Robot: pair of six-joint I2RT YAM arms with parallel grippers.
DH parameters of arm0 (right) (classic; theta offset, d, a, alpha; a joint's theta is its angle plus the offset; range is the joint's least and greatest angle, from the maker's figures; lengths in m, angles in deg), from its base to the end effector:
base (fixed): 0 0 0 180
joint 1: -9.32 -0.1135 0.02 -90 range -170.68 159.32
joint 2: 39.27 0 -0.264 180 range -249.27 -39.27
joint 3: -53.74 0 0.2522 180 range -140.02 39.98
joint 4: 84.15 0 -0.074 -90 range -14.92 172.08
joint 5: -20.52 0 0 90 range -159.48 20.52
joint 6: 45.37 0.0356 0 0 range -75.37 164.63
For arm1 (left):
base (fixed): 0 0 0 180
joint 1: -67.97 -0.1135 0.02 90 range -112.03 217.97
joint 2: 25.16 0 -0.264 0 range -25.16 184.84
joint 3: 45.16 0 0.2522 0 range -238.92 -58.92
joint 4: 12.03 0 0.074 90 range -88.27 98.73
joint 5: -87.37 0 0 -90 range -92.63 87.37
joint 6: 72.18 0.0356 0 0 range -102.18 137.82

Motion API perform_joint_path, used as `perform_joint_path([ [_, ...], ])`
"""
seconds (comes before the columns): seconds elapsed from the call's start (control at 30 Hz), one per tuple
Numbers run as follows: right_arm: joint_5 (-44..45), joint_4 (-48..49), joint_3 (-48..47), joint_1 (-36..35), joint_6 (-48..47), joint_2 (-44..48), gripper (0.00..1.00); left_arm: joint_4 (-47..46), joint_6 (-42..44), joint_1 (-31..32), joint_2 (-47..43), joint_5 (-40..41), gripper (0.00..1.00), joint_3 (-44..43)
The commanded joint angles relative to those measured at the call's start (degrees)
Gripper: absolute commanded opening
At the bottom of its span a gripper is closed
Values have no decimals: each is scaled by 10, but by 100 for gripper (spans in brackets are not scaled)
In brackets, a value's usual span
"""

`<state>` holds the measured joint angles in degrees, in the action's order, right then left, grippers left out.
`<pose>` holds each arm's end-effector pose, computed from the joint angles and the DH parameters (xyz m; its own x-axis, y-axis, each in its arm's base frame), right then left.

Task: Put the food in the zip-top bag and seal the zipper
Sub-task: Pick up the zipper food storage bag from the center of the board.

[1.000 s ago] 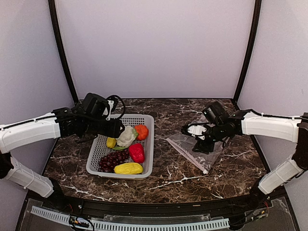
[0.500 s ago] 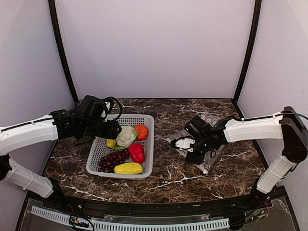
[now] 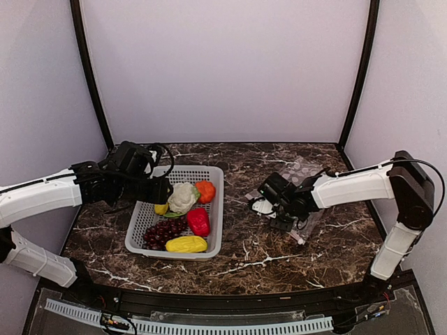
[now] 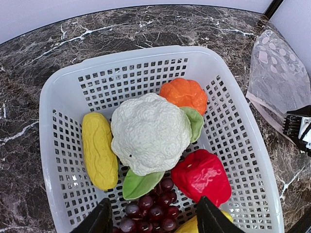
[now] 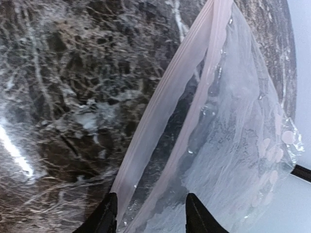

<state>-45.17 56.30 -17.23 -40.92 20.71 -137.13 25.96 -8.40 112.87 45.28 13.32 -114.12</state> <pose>0.2182 0.2394 0.1634 -0.2945 -0.9317 -0.2124 -0.7819 0.3627 -0.5070 0.1962 -0.1817 0.2870 -0.6374 0.0355 -0.7697 0.2751 0.9436 -0.1844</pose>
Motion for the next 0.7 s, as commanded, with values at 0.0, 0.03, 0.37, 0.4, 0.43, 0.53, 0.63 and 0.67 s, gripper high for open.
perform_joint_path([
  [0.0,119,67,12,-3,-36,-21,40,9,-11,2,-12,3,58,15],
  [0.03,141,85,17,-1,-50,-22,36,6,-12,2,-9,1,58,16],
  [0.37,137,79,-29,92,-69,33,0,-49,-24,3,19,-36,57,3],
  [0.4,119,68,-40,101,-63,46,0,-58,-22,6,21,-37,57,2],
  [0.43,92,53,-52,109,-54,59,0,-77,-21,9,23,-38,57,-2],
  [0.53,20,12,-91,131,-28,93,0,-110,-9,28,38,-36,57,-20],
  [0.63,-19,9,-108,135,-27,123,0,-149,-6,56,61,-32,57,-51],
  [0.67,-27,9,-112,135,-23,130,0,-156,-8,62,75,-32,57,-65],
])
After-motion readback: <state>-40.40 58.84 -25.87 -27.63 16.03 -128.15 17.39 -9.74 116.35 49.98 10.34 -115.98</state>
